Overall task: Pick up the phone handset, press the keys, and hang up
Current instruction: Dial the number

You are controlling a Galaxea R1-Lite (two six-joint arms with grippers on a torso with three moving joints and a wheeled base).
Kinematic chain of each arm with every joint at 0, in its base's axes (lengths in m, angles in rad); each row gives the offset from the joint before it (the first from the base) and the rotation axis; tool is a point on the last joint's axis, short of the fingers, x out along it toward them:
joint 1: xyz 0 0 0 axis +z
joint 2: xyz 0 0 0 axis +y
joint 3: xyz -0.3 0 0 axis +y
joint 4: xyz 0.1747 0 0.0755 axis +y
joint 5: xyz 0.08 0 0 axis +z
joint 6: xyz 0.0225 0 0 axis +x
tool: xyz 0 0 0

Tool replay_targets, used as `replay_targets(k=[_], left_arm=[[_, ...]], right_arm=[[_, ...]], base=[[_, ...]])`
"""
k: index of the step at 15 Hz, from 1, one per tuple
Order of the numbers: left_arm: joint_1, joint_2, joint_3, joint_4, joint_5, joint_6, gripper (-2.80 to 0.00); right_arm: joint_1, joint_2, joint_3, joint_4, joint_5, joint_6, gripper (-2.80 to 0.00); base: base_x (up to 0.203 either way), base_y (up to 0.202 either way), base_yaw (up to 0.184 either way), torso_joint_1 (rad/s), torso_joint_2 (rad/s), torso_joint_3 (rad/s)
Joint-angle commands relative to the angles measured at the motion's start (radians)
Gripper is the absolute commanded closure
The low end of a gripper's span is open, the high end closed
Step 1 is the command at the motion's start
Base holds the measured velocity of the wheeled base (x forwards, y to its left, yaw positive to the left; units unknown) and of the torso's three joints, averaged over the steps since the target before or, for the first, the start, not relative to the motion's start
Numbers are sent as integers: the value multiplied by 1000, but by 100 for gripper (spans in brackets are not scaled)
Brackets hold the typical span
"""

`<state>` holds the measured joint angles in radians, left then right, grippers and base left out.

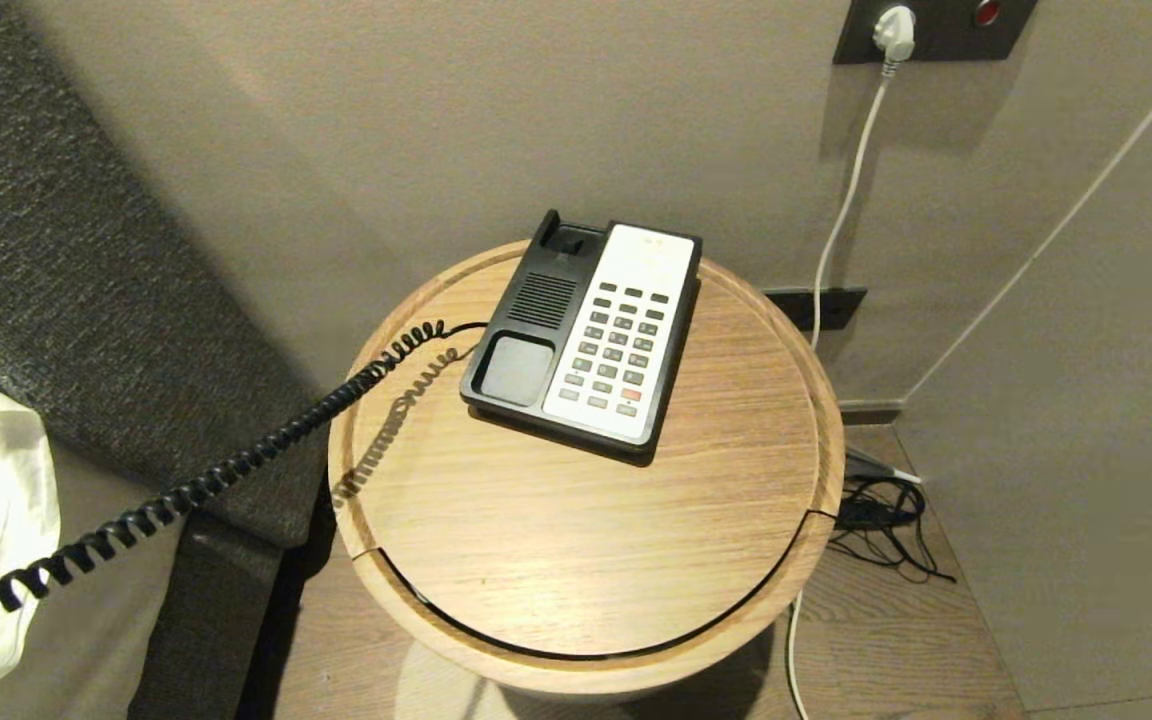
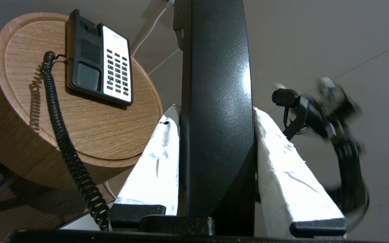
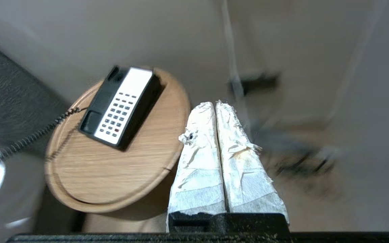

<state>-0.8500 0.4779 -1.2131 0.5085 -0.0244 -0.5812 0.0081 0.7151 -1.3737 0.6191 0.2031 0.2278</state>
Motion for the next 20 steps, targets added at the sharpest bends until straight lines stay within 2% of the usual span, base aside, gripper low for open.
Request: replay_targets(k=[1, 3, 5, 8, 11, 14, 16, 18, 20], left_arm=[[-1, -21, 23, 3, 4, -9, 0], [-8, -19, 21, -1, 17, -8, 0], [-11, -19, 24, -2, 17, -8, 0], [-11, -26, 27, 7, 18, -11, 0], [-17, -8, -5, 31, 36, -11, 0], [-9, -12, 23, 20, 49, -8, 0], [-6, 47, -20, -16, 50, 14, 0], [-16, 50, -28, -44, 51, 21, 0], [-20, 38, 10, -50, 52, 23, 0]], right_arm=[[18, 350, -67, 12, 61, 42, 0], [72, 502, -110, 15, 97, 61, 0], [208, 606, -171, 26, 107, 74, 0], [447, 688, -201, 28, 32, 110, 0], [642, 771, -268, 39, -54, 199, 0], [700, 826, -269, 29, -134, 218, 0], [739, 876, -291, 19, -196, 213, 0], [768, 938, -364, -6, -264, 210, 0], [787, 1006, -432, -10, -283, 214, 0]], base=[[0, 0, 0, 0, 0, 0], [0, 0, 0, 0, 0, 0], [0, 0, 0, 0, 0, 0], [0, 0, 0, 0, 0, 0], [0, 0, 0, 0, 0, 0], [0, 0, 0, 0, 0, 0], [0, 0, 0, 0, 0, 0], [0, 0, 0, 0, 0, 0], [0, 0, 0, 0, 0, 0]])
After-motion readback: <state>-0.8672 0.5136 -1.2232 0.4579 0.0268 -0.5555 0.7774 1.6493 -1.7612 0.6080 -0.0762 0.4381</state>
